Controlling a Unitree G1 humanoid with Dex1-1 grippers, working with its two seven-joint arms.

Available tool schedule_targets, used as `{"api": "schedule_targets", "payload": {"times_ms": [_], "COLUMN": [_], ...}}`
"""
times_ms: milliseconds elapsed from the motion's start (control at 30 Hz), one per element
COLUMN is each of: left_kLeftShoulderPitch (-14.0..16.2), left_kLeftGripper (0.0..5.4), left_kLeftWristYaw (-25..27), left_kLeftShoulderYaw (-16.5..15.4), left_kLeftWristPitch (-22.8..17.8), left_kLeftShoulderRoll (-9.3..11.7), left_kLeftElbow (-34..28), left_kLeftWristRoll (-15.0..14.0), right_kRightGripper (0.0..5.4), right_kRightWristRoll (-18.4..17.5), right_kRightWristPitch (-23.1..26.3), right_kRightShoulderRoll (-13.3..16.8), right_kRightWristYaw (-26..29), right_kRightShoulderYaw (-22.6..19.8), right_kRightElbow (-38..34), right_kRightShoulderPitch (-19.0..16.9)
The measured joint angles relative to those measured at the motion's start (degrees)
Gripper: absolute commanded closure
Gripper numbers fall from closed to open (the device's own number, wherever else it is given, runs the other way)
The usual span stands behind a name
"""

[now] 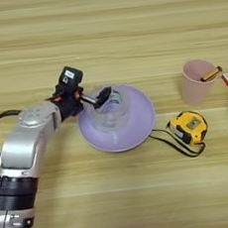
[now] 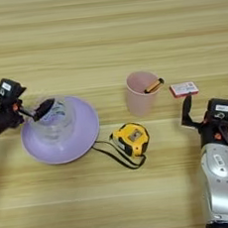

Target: Move the objects on the table

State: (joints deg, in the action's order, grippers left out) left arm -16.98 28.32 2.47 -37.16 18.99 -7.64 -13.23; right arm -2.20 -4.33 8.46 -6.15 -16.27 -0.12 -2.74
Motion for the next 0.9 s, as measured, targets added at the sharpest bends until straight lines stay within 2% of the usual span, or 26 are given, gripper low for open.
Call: {"api": "schedule_targets", "payload": {"times_ms": [300,500,733,833,900], "left_kLeftShoulderPitch": [2.03,1.94,-0.36,-1.66,-2.23], "left_kLeftGripper": [0.0,0.0,0.0,0.0,0.0], "left_kLeftWristYaw": [0.1,0.11,0.14,0.73,0.78], "left_kLeftShoulderYaw": [1.21,1.86,2.39,2.38,2.04], "left_kLeftWristPitch": [-0.91,-0.36,0.96,-0.95,-3.43], "left_kLeftShoulderRoll": [0.85,2.07,1.98,1.21,0.26], "left_kLeftElbow": [-1.22,2.02,6.23,6.48,6.46], "left_kLeftWristRoll": [-0.2,1.06,1.81,1.15,-0.7], "right_kRightGripper": [0.01,0.01,0.01,0.01,0.01], "right_kRightWristRoll": [-0.02,-0.03,-0.02,0.0,0.0], "right_kRightWristPitch": [0.57,1.35,1.43,1.49,1.59], "right_kRightShoulderRoll": [-0.79,-1.21,-1.5,-1.81,-1.98], "right_kRightWristYaw": [-0.72,-0.85,-0.88,-0.92,-0.96], "right_kRightShoulderYaw": [0.46,0.61,0.71,1.0,1.1], "right_kRightElbow": [-2.36,-3.36,-4.09,-4.62,-4.87], "right_kRightShoulderPitch": [-0.01,-0.15,-0.4,-0.52,-0.62]}}
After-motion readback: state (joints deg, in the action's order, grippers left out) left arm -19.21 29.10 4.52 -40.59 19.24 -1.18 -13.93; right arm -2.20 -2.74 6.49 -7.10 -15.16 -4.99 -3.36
